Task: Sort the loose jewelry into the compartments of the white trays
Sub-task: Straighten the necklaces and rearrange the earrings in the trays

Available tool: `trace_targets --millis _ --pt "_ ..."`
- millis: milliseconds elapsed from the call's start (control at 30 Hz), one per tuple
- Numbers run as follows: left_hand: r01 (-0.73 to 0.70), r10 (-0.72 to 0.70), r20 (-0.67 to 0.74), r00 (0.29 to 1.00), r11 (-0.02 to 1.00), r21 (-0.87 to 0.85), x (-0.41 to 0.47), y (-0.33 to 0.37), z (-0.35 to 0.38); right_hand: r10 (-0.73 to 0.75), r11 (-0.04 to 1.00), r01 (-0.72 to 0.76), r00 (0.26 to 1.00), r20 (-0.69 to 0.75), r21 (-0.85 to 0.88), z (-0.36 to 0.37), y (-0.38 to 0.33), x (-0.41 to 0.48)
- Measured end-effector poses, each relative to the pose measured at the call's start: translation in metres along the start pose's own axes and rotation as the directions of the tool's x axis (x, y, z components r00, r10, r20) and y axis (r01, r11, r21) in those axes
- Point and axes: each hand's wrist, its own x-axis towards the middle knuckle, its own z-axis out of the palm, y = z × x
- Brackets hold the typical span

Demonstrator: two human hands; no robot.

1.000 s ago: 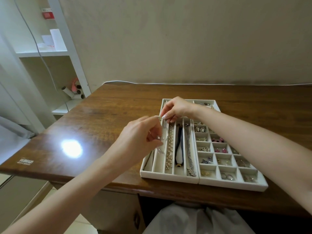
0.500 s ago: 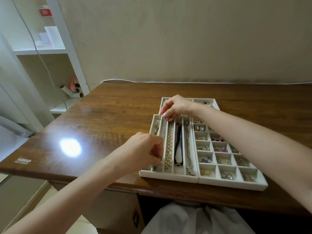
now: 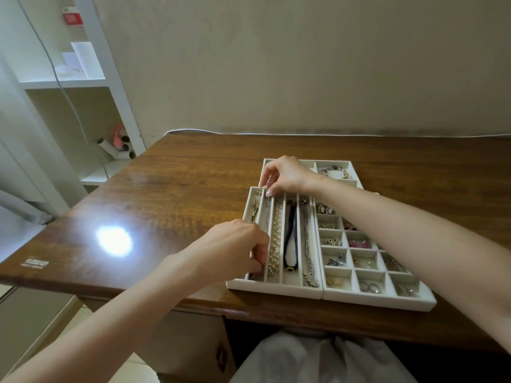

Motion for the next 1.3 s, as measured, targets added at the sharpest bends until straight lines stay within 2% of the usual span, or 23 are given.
trace_targets --millis 133,400,500,600,700,867,967,1067,1133,1200,1300 --pt "-0.023 0.023 -0.001 1.0 0.999 0.038 0.0 -0.003 0.0 -0.008 0.998 0.007 1.0 -0.026 -0.055 0.002 -0.003 -0.001" --pt "-0.016 0.017 0.008 1.0 0.999 -0.03 0.001 -0.007 0.001 -0.078 0.978 0.054 0.99 -0.115 -0.199 0.015 -0.005 -0.002" --pt "0.037 -0.042 -0.111 0.993 0.998 -0.053 0.005 -0.013 -0.002 -0.096 0.97 0.06 0.985 -0.144 -0.233 0.014 -0.005 -0.003" --pt "0.154 -0.158 -0.273 0.949 0.987 -0.035 0.008 -0.024 -0.004 -0.122 0.975 0.082 0.974 -0.19 -0.206 0.01 -0.005 -0.002" --pt "0.232 -0.233 -0.325 0.917 0.972 -0.041 0.01 -0.033 -0.004 -0.158 0.969 0.127 0.978 -0.135 -0.212 0.008 -0.004 0.0" --pt "0.247 -0.255 -0.367 0.895 0.967 -0.069 0.014 -0.04 0.001 -0.169 0.924 0.188 0.982 0.085 -0.333 0.011 -0.003 0.005" --pt "0.249 -0.279 -0.401 0.872 0.96 -0.127 0.021 -0.047 0.003 -0.161 0.926 0.19 0.98 0.114 -0.326 0.011 -0.002 0.009" --pt "0.212 -0.297 -0.469 0.832 0.951 -0.225 0.028 -0.052 0.004 -0.185 0.955 0.199 0.979 0.082 -0.221 0.003 -0.004 0.01" --pt "0.184 -0.318 -0.491 0.811 0.936 -0.301 0.034 -0.053 0.003 -0.181 0.982 0.183 0.982 0.053 -0.042 -0.005 -0.009 0.008" --pt "0.188 -0.371 -0.426 0.825 0.891 -0.414 0.04 -0.052 0.002 -0.163 0.966 0.145 0.984 0.069 0.212 -0.012 -0.013 0.005" --pt "0.217 -0.434 -0.265 0.861 0.785 -0.58 0.05 -0.051 0.001 -0.178 0.861 0.101 0.978 0.11 0.499 -0.019 -0.016 0.001"
